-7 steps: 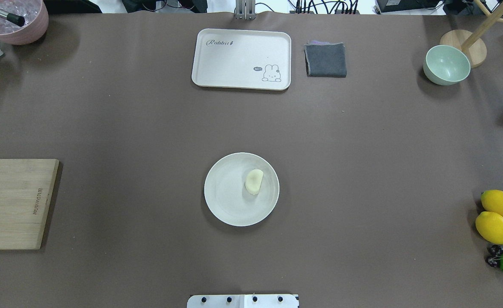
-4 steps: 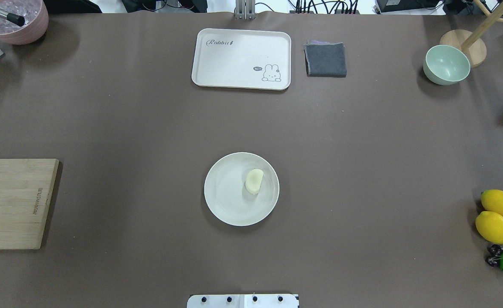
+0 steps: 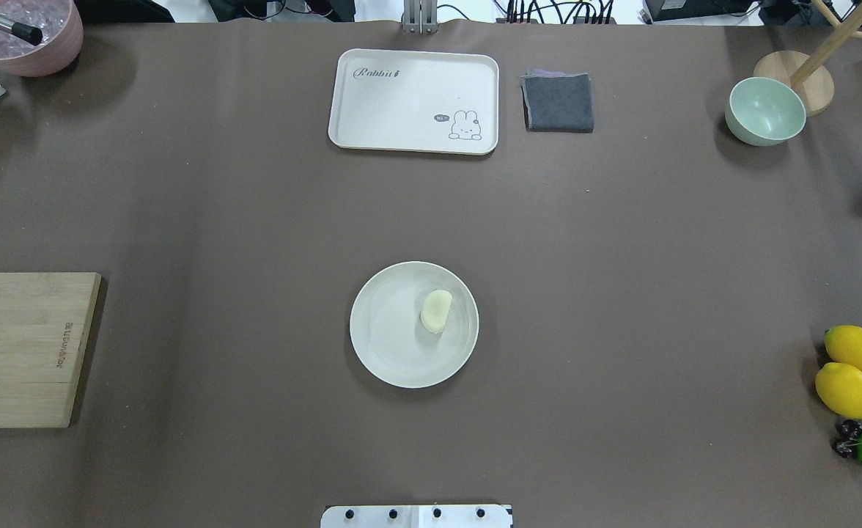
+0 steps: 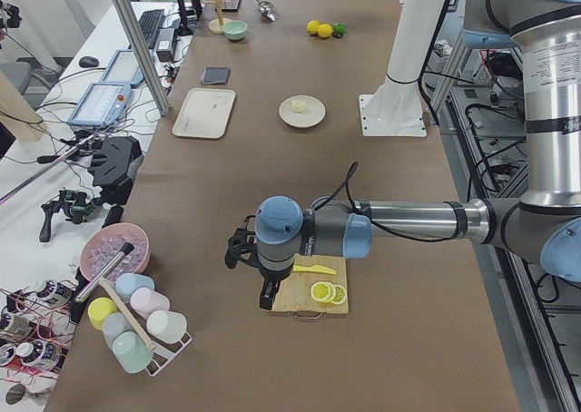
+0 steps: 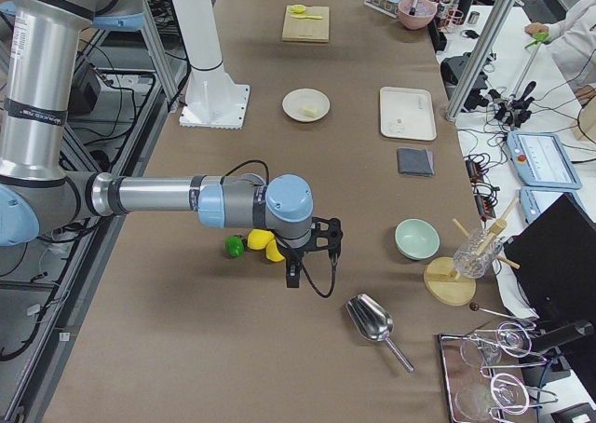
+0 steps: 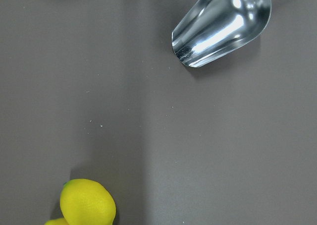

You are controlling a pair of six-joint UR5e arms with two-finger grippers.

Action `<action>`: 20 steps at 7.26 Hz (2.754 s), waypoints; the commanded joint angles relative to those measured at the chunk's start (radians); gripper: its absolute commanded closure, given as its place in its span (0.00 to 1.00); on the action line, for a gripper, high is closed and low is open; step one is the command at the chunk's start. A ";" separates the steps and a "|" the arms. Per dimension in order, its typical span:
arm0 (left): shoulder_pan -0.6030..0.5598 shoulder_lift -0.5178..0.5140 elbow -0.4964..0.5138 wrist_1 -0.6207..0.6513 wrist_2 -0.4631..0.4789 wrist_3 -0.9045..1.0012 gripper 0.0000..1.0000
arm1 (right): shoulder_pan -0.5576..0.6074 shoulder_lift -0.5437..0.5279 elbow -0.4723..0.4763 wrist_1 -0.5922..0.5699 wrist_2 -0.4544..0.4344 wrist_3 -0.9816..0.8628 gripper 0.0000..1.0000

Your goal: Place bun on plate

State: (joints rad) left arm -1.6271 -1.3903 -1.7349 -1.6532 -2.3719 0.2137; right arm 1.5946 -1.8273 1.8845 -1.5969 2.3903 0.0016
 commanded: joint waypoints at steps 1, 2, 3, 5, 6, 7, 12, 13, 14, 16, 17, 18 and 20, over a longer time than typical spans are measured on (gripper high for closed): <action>-0.002 0.005 0.028 -0.022 0.005 0.004 0.03 | 0.001 -0.004 -0.001 0.000 -0.006 0.000 0.00; -0.002 0.008 0.035 -0.020 0.011 0.006 0.03 | 0.001 -0.018 -0.001 0.000 -0.005 0.000 0.00; -0.002 0.007 0.029 -0.020 0.061 0.006 0.03 | -0.001 -0.029 -0.001 0.000 -0.005 0.001 0.00; 0.000 0.007 0.029 -0.019 0.153 0.006 0.03 | 0.001 -0.035 0.002 0.002 -0.061 0.002 0.00; 0.000 0.007 0.032 -0.020 0.155 0.004 0.03 | 0.001 -0.035 -0.001 0.000 -0.077 0.002 0.00; 0.001 0.007 0.032 -0.023 0.152 0.003 0.03 | -0.001 -0.046 0.001 0.000 -0.076 0.002 0.00; 0.001 0.005 0.058 -0.025 0.146 0.004 0.03 | -0.001 -0.047 -0.001 0.000 -0.066 0.003 0.00; 0.001 0.005 0.058 -0.025 0.146 0.006 0.03 | -0.001 -0.046 -0.001 0.000 -0.066 0.003 0.00; 0.003 0.005 0.058 -0.025 0.146 0.006 0.03 | -0.001 -0.047 -0.001 0.000 -0.066 0.003 0.00; 0.001 0.005 0.058 -0.025 0.146 0.007 0.03 | -0.001 -0.047 -0.002 0.000 -0.066 0.003 0.00; 0.003 0.005 0.058 -0.025 0.146 0.007 0.03 | -0.002 -0.047 -0.002 -0.002 -0.065 0.003 0.00; 0.001 0.005 0.057 -0.025 0.146 0.007 0.03 | -0.001 -0.047 -0.004 -0.002 -0.065 0.003 0.00; 0.003 0.005 0.057 -0.025 0.146 0.009 0.03 | -0.002 -0.050 -0.004 -0.003 -0.065 0.003 0.00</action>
State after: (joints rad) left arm -1.6250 -1.3852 -1.6780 -1.6782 -2.2258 0.2219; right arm 1.5928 -1.8756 1.8809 -1.5993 2.3254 0.0046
